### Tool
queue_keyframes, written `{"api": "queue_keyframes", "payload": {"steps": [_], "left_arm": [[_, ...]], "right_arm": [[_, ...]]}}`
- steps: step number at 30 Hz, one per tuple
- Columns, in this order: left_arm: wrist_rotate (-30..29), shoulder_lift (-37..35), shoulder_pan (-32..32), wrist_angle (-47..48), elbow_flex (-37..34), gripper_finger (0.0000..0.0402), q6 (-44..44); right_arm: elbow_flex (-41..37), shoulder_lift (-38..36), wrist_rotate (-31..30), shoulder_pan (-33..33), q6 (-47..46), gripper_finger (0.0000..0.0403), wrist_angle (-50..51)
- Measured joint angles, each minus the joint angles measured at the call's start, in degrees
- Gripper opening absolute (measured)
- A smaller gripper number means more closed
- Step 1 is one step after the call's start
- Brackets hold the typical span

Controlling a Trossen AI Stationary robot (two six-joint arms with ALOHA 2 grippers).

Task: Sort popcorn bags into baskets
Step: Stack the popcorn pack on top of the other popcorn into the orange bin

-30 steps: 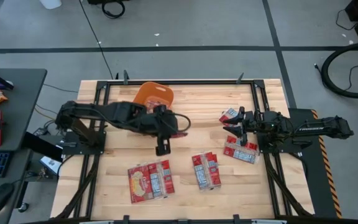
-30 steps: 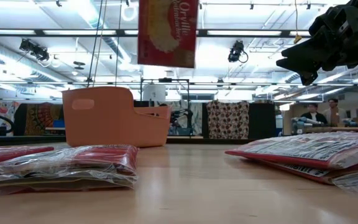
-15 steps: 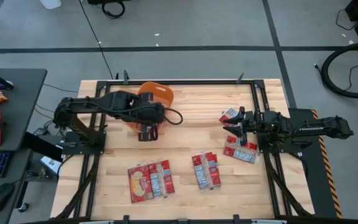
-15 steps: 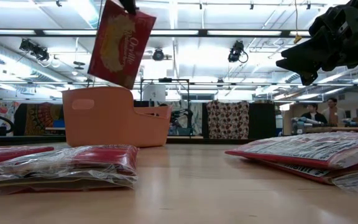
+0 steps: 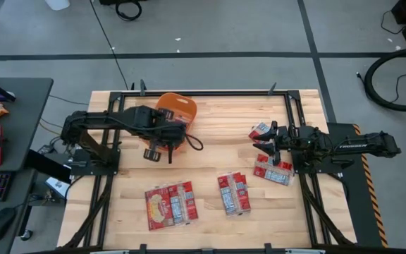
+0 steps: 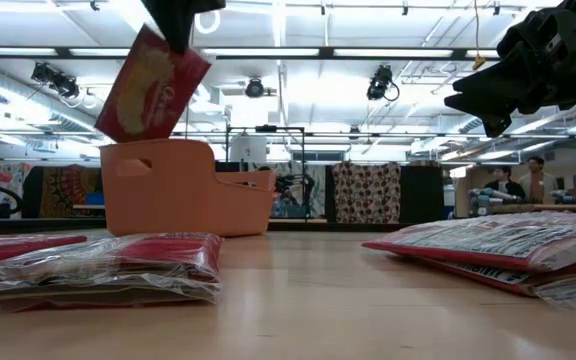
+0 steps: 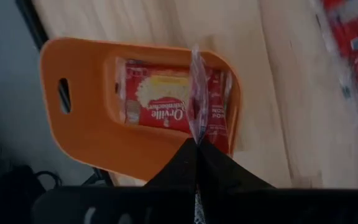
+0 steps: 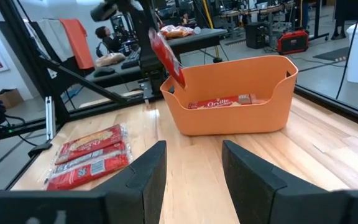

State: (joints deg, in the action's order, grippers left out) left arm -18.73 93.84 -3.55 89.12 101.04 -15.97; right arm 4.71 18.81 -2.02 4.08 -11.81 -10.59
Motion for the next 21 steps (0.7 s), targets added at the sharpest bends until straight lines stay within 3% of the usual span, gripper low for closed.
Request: {"api": "queue_keyframes", "payload": {"steps": [9,13,21], "left_arm": [[3.5,0.0,0.3,-5.1,-7.9,0.0008,-5.2],[4.1,0.0,1.4,-9.0,-8.7,0.0008,-6.3],[12.1,0.0,6.1,-12.8,-8.7,0.0005,-6.3]], "right_arm": [[0.0,0.0,0.0,0.0,0.0,0.0160,0.0],[0.0,0.0,0.0,0.0,0.0,0.0160,-0.1],[0.0,0.0,0.1,0.0,-0.1,0.0160,0.0]]}}
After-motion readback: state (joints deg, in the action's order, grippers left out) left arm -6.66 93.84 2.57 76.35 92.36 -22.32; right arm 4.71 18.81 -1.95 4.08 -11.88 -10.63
